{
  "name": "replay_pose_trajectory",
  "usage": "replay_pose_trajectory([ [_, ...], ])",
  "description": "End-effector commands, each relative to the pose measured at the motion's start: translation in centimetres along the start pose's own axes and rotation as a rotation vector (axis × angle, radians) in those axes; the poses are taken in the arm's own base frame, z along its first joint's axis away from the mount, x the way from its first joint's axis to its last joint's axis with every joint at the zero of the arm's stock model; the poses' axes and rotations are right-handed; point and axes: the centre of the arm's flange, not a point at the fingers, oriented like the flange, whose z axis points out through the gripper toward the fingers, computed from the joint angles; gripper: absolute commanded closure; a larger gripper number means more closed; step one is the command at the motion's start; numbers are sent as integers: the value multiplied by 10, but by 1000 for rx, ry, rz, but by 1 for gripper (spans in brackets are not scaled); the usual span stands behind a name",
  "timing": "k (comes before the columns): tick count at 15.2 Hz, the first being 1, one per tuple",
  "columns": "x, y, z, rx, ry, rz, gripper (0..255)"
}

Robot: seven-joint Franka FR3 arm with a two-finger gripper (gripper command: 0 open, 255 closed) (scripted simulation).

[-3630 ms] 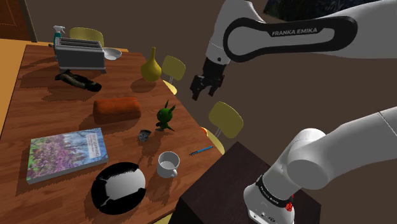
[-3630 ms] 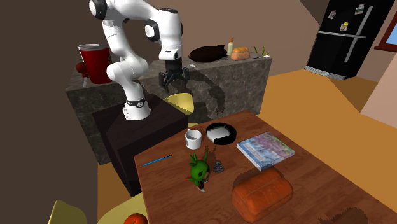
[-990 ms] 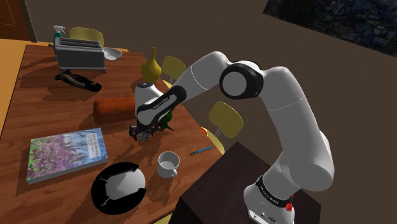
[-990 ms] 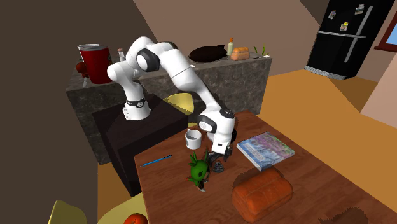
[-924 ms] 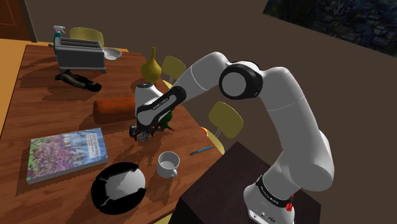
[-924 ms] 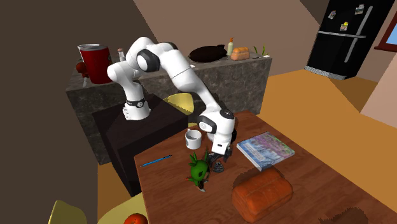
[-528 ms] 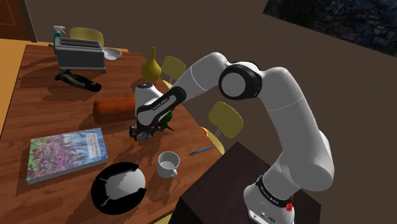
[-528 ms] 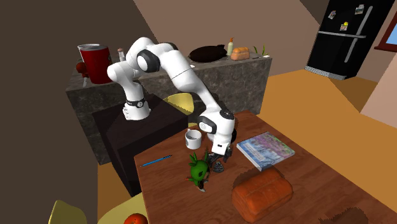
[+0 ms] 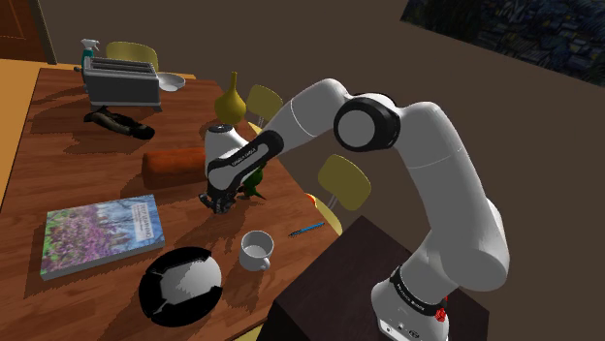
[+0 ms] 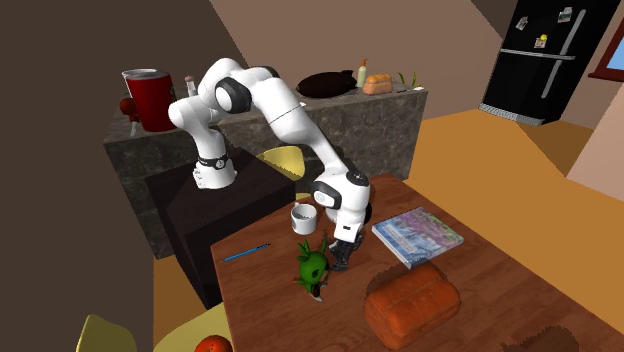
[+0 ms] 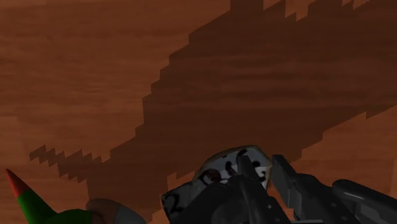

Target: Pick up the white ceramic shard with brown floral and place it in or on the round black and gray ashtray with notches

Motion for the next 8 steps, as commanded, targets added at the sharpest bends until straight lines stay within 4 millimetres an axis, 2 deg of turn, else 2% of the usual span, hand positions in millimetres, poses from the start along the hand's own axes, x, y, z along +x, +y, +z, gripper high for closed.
replay_pose_trajectory([
  [1, -2, 2, 4, -5, -8, 1, 255],
  [3, -2, 3, 6, -5, -8, 1, 255],
  [8, -3, 4, -21, -5, -8, 1, 255],
])
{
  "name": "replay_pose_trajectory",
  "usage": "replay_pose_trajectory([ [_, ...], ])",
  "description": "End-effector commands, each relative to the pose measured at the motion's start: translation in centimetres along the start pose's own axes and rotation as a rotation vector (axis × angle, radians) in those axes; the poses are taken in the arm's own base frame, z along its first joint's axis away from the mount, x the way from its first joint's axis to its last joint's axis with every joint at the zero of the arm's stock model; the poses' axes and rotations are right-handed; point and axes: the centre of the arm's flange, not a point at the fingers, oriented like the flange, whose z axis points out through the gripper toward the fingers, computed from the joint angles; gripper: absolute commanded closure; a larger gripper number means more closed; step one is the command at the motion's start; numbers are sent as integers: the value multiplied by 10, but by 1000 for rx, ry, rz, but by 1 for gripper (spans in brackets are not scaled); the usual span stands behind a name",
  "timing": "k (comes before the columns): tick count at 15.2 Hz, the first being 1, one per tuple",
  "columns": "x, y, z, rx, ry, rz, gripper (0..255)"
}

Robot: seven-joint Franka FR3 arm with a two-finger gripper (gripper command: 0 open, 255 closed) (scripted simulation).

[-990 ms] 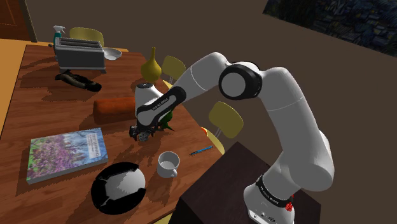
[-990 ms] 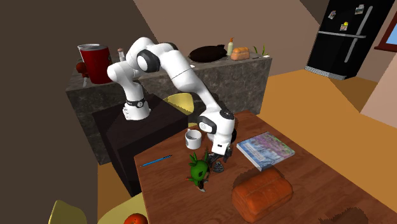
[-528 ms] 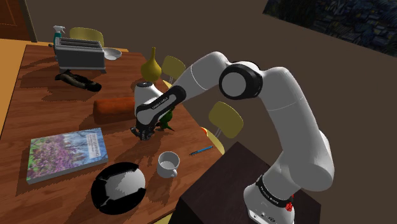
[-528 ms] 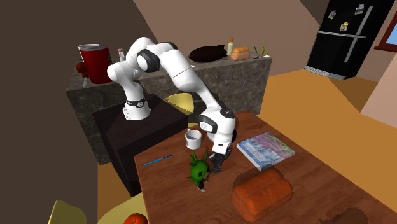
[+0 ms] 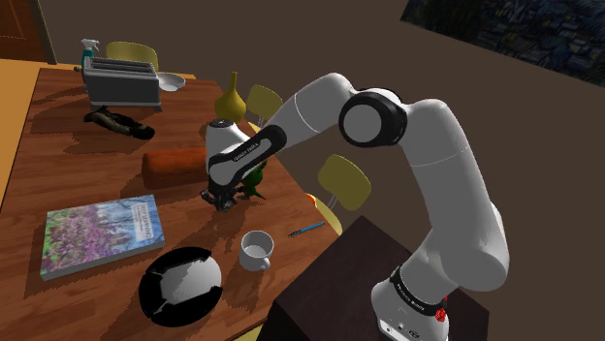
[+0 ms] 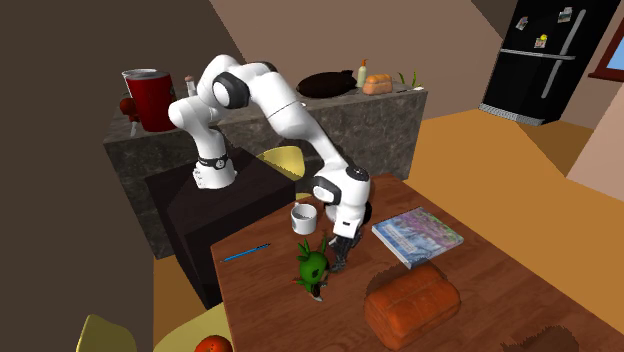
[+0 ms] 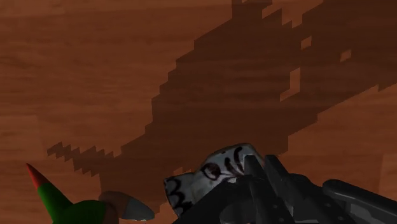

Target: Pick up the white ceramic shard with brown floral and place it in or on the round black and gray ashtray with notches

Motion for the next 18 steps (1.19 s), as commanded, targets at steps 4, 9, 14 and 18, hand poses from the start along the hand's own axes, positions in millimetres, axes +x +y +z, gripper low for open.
replay_pose_trajectory([
  [4, -2, 2, -25, -2, -3, 0, 255],
  [9, -3, 3, -52, -2, -3, 0, 255],
  [14, -4, 4, -78, -2, -3, 0, 255],
  [18, -5, 5, -98, -2, -3, 0, 255],
])
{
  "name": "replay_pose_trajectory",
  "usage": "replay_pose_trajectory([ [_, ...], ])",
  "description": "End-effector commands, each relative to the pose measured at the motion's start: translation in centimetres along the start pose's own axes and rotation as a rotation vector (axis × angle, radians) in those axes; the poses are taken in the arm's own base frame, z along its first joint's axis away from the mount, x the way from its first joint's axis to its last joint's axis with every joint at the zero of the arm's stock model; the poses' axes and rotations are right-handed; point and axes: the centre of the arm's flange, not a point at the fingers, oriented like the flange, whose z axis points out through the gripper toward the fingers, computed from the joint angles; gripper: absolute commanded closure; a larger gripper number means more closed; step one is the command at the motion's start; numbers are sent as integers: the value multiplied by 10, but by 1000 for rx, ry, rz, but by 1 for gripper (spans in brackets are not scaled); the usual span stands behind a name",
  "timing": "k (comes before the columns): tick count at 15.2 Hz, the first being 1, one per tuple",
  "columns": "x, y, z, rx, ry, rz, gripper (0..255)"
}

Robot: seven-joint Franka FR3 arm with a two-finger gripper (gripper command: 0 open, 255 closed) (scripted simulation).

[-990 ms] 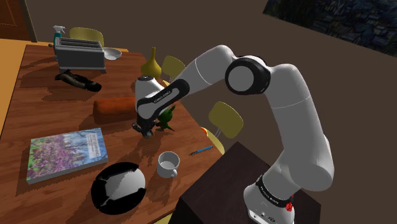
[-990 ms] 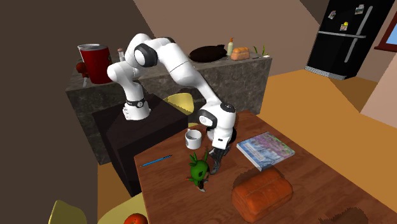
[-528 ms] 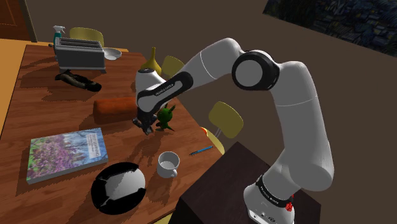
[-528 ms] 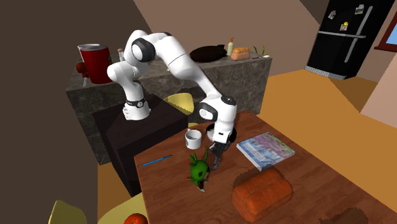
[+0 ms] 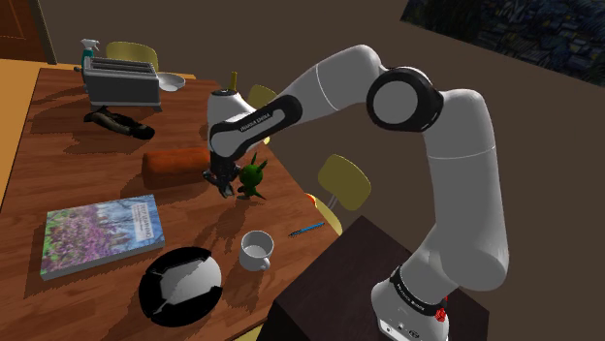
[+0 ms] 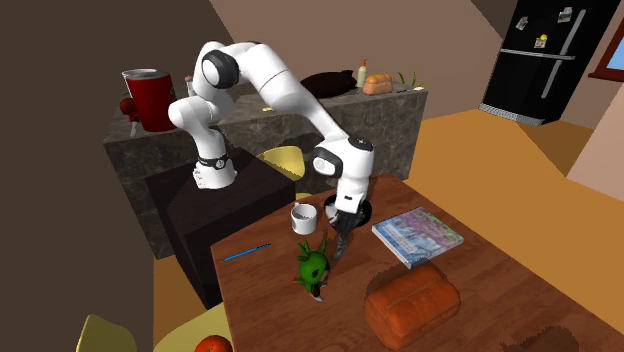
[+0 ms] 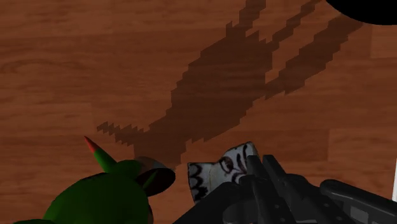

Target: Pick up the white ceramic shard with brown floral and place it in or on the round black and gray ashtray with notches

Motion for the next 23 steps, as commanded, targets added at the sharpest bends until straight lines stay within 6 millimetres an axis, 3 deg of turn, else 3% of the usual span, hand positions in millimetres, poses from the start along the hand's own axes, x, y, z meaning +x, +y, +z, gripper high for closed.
replay_pose_trajectory([
  [1, -10, -7, -4, 0, 0, 0, 255],
  [23, -246, -174, 2, 0, 0, 0, 255],
])
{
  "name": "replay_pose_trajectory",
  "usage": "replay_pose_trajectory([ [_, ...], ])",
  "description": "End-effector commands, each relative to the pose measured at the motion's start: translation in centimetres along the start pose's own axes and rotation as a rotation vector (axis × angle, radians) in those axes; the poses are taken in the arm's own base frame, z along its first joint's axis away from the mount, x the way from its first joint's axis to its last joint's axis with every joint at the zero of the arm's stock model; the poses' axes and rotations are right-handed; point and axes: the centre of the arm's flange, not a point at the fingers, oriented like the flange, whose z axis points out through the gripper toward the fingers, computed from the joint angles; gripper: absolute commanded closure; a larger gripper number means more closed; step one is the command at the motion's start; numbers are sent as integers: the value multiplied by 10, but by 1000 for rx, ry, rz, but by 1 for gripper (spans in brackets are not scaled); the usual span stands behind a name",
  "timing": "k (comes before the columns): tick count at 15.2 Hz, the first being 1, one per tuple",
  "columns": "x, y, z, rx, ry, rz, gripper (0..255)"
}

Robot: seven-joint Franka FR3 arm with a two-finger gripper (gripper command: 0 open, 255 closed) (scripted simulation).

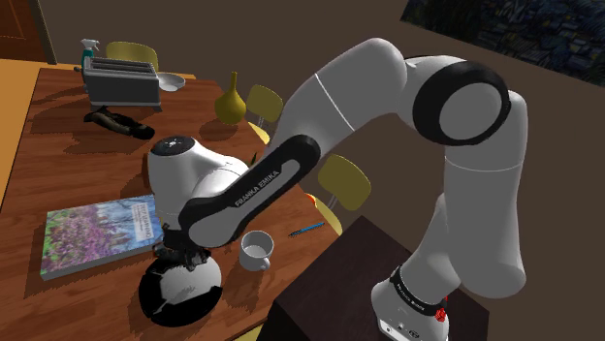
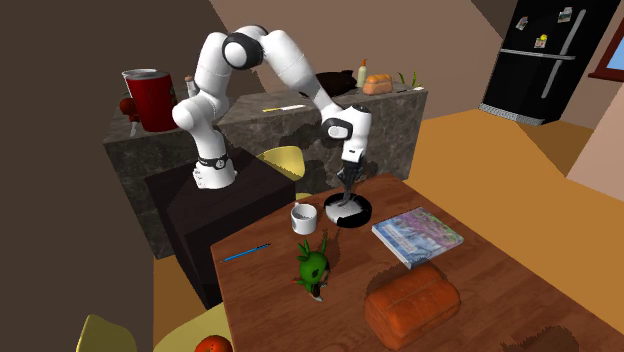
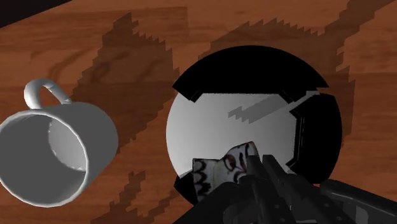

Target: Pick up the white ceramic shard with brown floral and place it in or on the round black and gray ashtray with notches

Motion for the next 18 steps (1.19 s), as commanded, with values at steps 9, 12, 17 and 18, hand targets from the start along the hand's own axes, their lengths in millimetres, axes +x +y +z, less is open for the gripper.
replay_pose_trajectory([
  [9, -10, -11, 48, 0, 0, 2, 255],
  [12, -10, -12, 64, 0, 0, 2, 255],
  [17, -10, -12, 66, 0, 0, 2, 255],
  [18, -10, -12, 66, 0, 0, 2, 255],
])
